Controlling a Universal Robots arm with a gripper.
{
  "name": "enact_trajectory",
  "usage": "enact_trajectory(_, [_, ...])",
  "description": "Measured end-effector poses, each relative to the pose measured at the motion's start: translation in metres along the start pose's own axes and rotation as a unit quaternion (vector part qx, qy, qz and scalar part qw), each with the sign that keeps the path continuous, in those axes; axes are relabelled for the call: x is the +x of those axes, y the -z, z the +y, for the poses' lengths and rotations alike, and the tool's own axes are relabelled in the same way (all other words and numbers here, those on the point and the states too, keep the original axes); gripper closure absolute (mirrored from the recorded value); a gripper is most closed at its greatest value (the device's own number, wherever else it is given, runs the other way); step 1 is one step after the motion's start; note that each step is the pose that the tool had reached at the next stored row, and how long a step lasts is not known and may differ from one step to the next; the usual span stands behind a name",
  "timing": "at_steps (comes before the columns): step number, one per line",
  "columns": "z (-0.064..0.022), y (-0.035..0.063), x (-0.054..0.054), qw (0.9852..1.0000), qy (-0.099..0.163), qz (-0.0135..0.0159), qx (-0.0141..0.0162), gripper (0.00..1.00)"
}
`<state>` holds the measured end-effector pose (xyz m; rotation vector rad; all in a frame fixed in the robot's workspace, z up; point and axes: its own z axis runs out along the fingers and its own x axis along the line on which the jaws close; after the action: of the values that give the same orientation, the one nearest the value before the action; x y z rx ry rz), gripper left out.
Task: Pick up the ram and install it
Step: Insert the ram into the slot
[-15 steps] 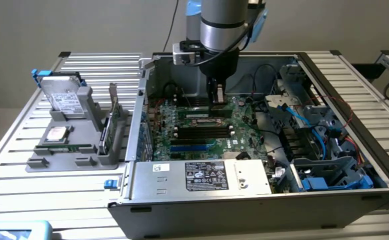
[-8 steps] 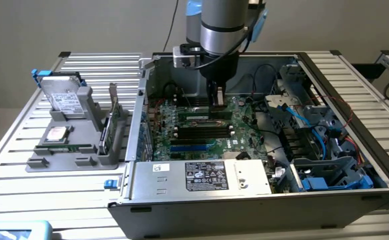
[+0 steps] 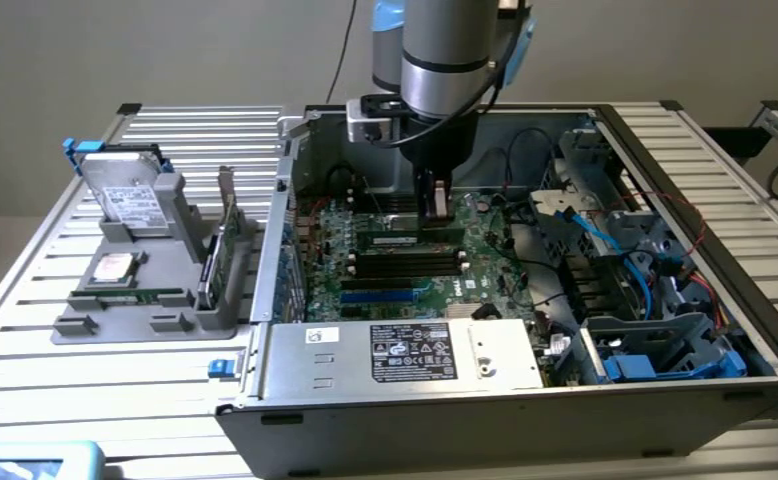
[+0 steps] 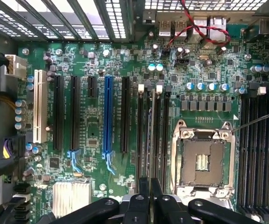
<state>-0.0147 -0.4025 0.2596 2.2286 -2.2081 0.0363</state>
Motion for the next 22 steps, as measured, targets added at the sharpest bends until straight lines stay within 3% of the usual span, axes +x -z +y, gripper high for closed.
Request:
enact_trajectory(7, [0.0,-0.0059,0.0,1.0,0.0,0.0069,-0.0001,0.87])
enact_trajectory(10, [-0.0001,-0.0073,-0.0004,0.9999,0.0,0.0131,-0.0002,0.87])
enact_trajectory(22, [-0.0002,-0.0109,-0.0005,0.9999,0.0,0.0136,-0.0002,0.87])
